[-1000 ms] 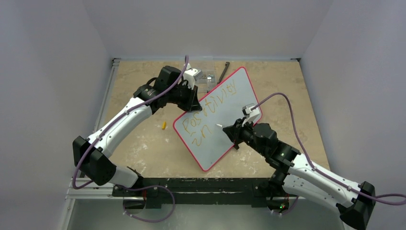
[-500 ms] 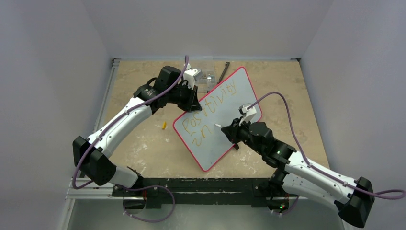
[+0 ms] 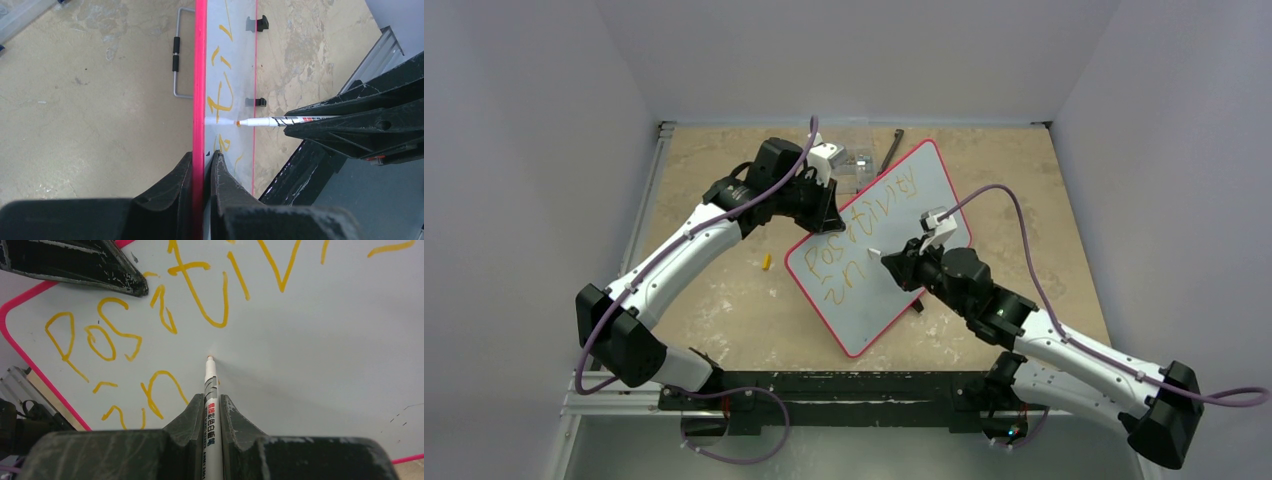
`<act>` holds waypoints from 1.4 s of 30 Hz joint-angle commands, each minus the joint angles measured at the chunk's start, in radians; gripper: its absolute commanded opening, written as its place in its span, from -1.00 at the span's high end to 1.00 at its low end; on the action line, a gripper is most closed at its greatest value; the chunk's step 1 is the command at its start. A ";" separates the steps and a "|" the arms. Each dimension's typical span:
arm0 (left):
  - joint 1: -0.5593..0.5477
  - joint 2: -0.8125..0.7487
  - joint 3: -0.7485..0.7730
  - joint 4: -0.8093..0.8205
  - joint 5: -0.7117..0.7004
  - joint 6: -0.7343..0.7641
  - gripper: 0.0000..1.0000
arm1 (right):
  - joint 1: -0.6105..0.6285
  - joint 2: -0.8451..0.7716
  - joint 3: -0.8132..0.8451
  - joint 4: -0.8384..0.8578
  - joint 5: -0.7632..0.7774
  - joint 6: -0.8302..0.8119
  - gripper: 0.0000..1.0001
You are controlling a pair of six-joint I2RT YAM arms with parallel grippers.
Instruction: Write a sentence on the whiteboard
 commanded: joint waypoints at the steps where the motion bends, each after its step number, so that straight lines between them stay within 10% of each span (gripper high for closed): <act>1: -0.014 -0.003 -0.028 -0.095 -0.160 0.114 1.00 | -0.004 0.024 0.041 0.029 0.053 -0.018 1.00; 17: -0.020 -0.005 -0.029 -0.096 -0.163 0.116 1.00 | -0.020 0.049 0.053 -0.006 0.153 -0.003 1.00; 42: -0.021 -0.005 -0.029 -0.097 -0.170 0.117 1.00 | -0.021 0.098 0.022 0.034 -0.105 -0.069 1.00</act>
